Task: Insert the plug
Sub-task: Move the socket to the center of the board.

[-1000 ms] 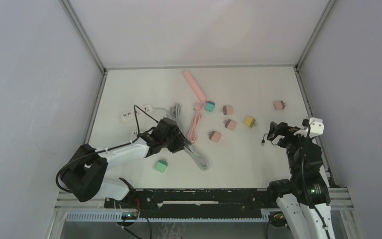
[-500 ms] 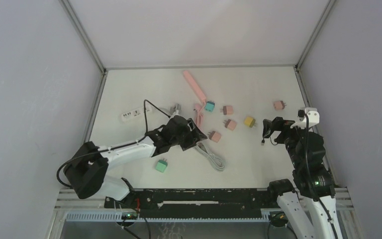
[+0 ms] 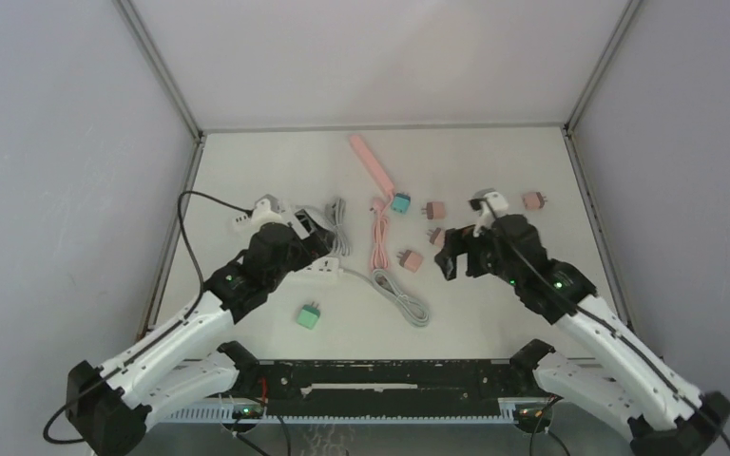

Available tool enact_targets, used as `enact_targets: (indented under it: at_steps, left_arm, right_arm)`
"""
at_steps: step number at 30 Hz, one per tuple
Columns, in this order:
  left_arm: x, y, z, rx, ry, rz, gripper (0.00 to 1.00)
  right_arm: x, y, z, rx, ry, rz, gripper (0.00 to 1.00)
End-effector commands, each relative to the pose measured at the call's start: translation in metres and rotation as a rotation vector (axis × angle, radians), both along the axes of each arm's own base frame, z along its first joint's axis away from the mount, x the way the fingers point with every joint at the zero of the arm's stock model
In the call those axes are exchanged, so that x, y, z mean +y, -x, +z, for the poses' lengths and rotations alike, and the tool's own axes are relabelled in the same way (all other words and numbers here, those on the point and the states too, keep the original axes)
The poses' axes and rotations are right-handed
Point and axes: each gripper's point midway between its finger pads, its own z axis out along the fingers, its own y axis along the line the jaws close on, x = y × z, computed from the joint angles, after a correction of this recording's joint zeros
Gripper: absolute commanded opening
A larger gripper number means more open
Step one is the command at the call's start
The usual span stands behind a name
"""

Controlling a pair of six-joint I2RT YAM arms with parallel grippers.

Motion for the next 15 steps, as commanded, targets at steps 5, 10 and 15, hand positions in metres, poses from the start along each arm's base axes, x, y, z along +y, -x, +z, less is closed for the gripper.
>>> enact_targets:
  at_steps: [5, 10, 15]
  left_arm:
    - [0.074, -0.022, -0.036, 0.058, -0.151, 0.119, 0.98]
    - [0.088, -0.041, -0.048, 0.106, -0.153, 0.155, 0.99]
    - [0.103, -0.057, -0.072, 0.199, -0.184, 0.201, 0.99]
  right_arm:
    - [0.076, 0.008, -0.038, 0.047, 0.158, 0.136, 0.98]
    - [0.098, 0.023, -0.075, 0.111, 0.263, 0.192, 0.98]
    - [0.113, 0.033, -0.108, 0.161, 0.344, 0.225, 0.98]
